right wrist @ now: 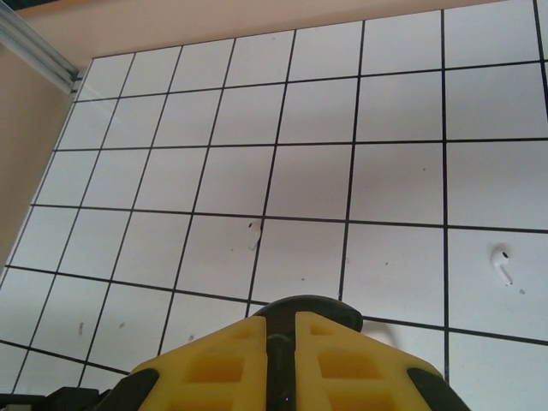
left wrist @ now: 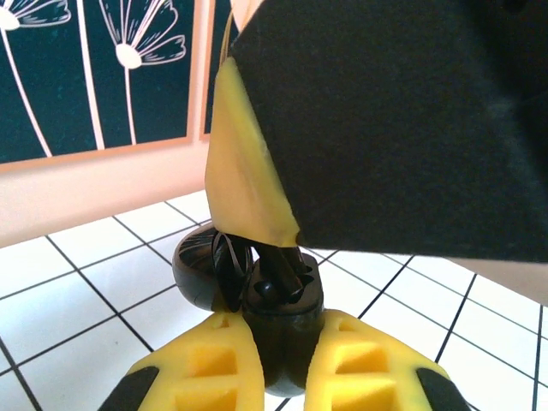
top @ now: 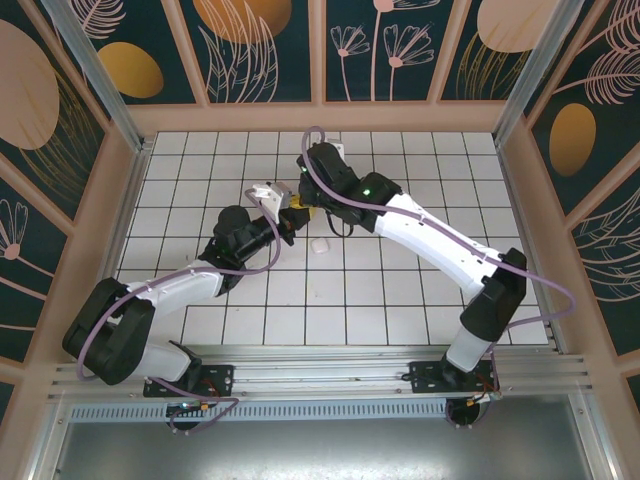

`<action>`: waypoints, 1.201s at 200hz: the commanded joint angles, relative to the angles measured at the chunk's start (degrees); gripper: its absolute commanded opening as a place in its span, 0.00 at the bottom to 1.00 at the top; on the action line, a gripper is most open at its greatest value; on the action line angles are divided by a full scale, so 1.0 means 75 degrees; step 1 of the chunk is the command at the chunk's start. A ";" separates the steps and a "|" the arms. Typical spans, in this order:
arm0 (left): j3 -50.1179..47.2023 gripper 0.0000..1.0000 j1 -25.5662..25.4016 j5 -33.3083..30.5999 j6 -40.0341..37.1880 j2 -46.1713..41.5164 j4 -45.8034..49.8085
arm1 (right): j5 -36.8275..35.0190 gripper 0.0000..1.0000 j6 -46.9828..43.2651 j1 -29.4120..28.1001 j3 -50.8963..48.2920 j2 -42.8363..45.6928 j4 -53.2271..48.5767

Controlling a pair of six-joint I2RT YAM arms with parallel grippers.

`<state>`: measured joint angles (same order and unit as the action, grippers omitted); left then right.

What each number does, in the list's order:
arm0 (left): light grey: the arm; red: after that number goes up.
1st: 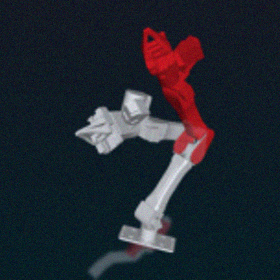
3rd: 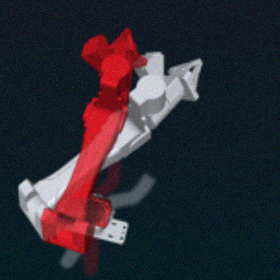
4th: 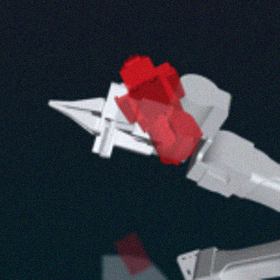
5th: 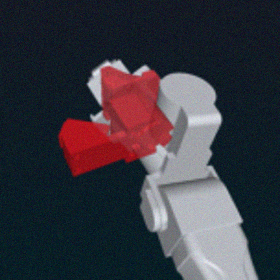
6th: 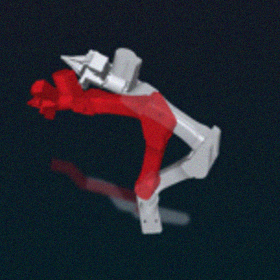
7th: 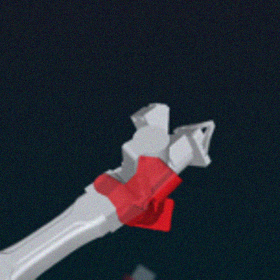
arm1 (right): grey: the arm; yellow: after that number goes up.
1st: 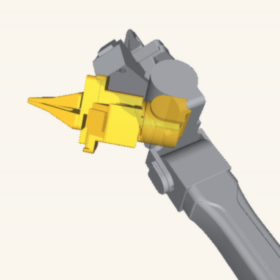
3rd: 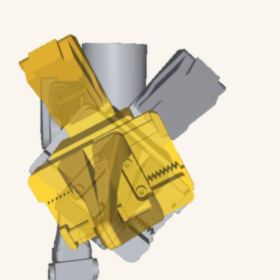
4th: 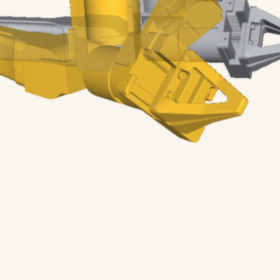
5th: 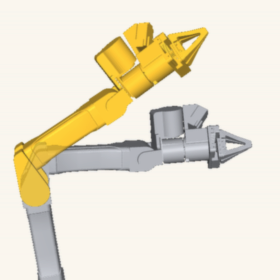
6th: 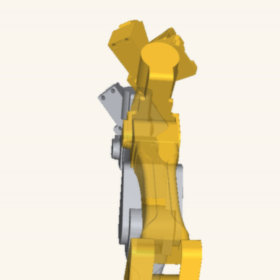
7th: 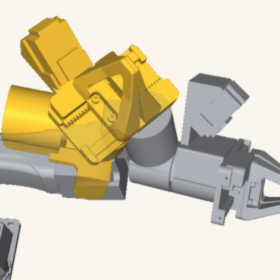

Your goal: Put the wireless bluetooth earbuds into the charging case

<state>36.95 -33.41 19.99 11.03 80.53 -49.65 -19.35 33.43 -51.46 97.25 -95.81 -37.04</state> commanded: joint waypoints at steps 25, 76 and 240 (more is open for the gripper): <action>0.0233 0.00 -0.0033 0.0263 -0.0022 0.0009 -0.1729 | 0.0751 0.12 0.0240 -0.0033 -0.0720 0.0478 -0.0302; 0.0148 0.00 -0.0011 0.0420 -0.0146 -0.0061 -0.1793 | 0.1079 0.11 -0.0003 0.0011 -0.1214 0.0838 0.0003; 0.0123 0.00 0.0142 0.0882 0.0246 0.0027 -0.2333 | 0.0524 0.07 -0.1838 -0.0474 -0.2865 0.2163 0.1479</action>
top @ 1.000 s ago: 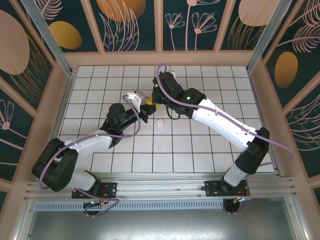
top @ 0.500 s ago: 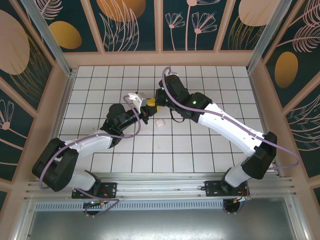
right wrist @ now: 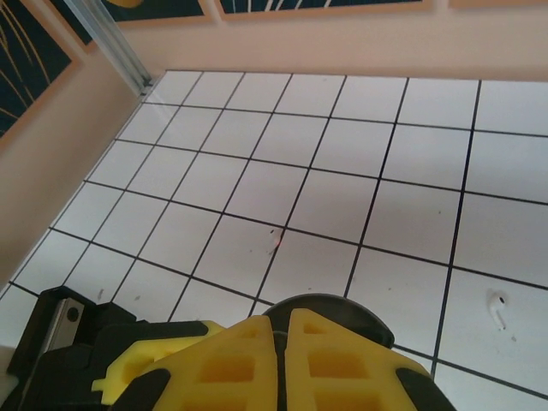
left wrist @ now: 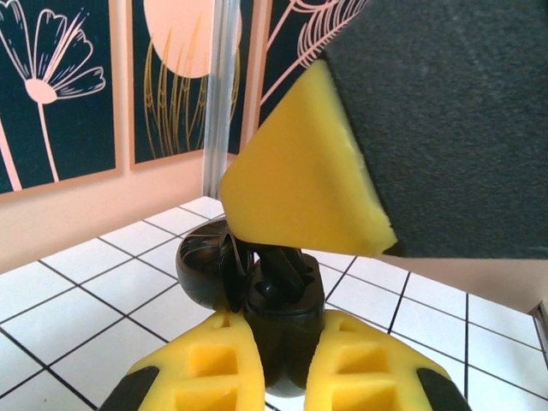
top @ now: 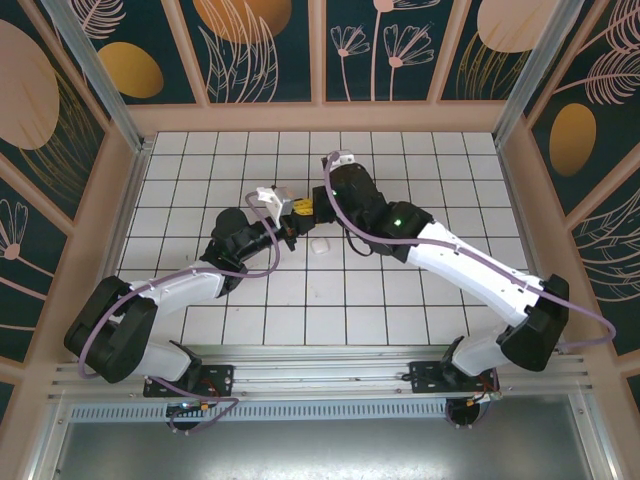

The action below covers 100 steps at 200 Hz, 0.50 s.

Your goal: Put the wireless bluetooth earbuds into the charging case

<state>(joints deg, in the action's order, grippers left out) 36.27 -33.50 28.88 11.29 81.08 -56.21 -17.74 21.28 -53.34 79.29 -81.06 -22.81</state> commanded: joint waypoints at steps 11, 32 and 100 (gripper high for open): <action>0.0238 0.00 0.0165 -0.0274 0.0240 -0.0019 -0.1459 | 0.0252 0.08 -0.0151 -0.0224 -0.0495 0.0215 -0.0375; 0.0257 0.00 0.0174 -0.0254 0.0253 0.0032 -0.1408 | 0.0054 0.07 0.0040 -0.0215 -0.0492 0.0289 -0.0251; 0.0457 0.00 0.0165 -0.0524 -0.0123 0.0033 -0.0348 | 0.0684 0.08 0.0695 0.0236 -0.0472 0.0609 0.0183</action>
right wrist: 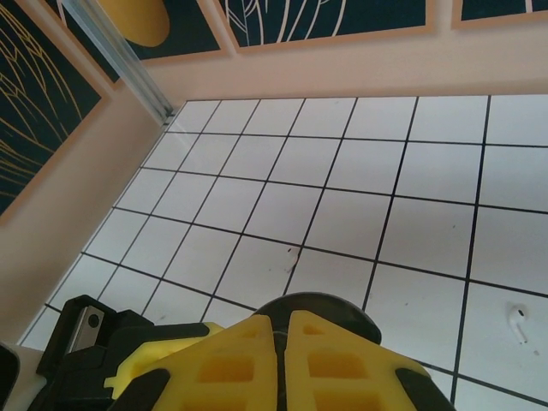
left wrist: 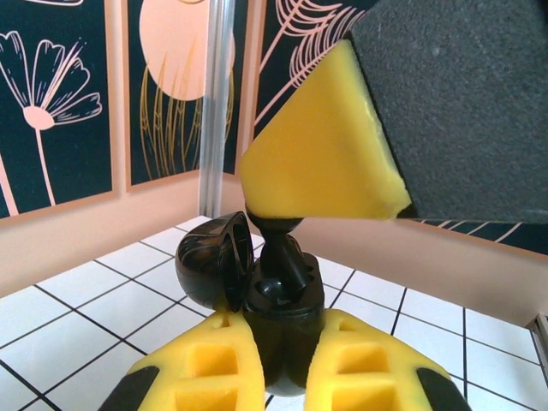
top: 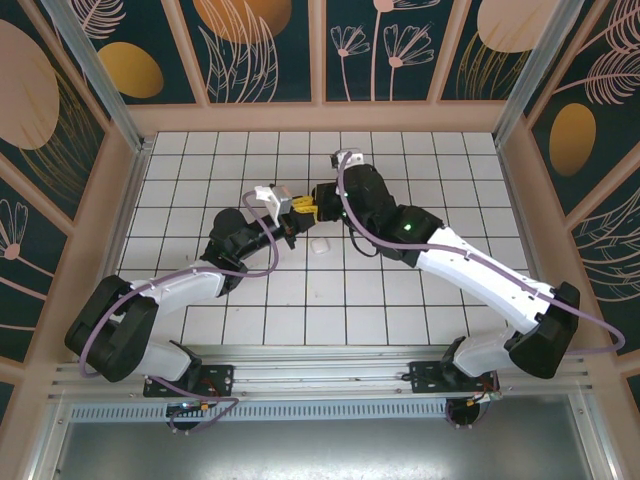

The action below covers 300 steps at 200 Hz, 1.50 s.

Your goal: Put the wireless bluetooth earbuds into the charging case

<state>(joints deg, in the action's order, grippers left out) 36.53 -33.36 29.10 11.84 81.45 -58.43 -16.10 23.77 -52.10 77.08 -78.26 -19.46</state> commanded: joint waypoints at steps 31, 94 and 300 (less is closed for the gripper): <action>0.0543 0.00 0.0148 -0.0832 -0.0467 0.0066 0.0695 | 0.0703 0.08 0.0734 0.0307 -0.0009 0.0390 -0.0117; -0.0080 0.00 0.0195 -0.2117 -0.0323 -0.0127 0.1611 | 0.0717 0.07 0.2536 0.1496 -0.0761 0.1044 -0.1330; -0.1338 0.00 0.0230 -0.2361 0.0186 -0.1170 0.2670 | 0.2615 0.26 0.2961 0.2248 -0.3038 -0.2511 -0.0883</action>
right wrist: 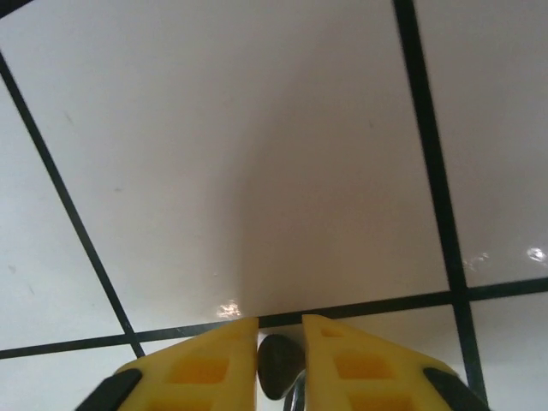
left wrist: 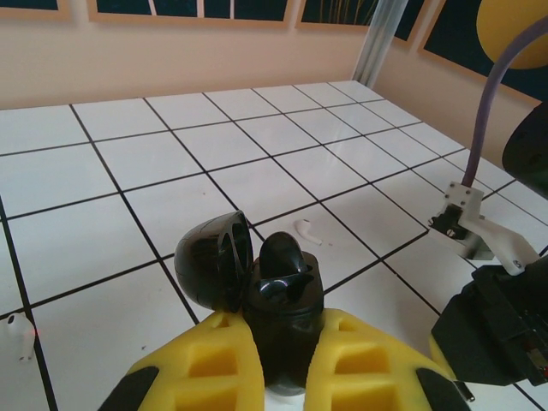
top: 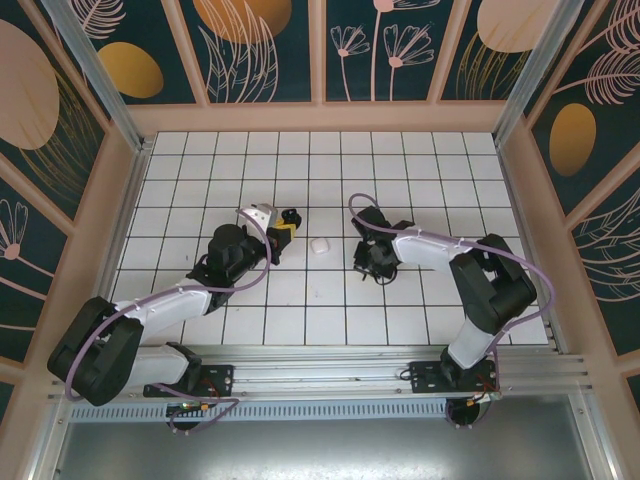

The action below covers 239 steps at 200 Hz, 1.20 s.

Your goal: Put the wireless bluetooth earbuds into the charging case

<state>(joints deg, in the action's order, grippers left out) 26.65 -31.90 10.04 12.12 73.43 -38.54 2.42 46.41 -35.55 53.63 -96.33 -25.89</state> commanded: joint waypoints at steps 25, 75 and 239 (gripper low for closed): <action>0.0020 0.00 0.0035 0.0276 0.0189 -0.0076 0.0030 | 0.0101 0.34 -0.0058 0.0041 0.0189 0.0222 -0.0199; 0.0108 0.00 0.0036 0.0390 0.0257 -0.0045 0.0065 | 0.0204 0.40 -0.0172 0.0093 0.0069 0.1276 -0.0180; 0.0582 0.00 -0.0497 0.1057 0.0935 0.0736 -0.0313 | 0.1307 0.23 0.1150 0.0512 -0.3003 0.2527 0.3278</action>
<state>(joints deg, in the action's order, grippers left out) 29.69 -35.27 17.41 18.35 78.94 -38.81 12.01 54.57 -31.81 31.00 -75.53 -3.33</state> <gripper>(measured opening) 0.070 0.232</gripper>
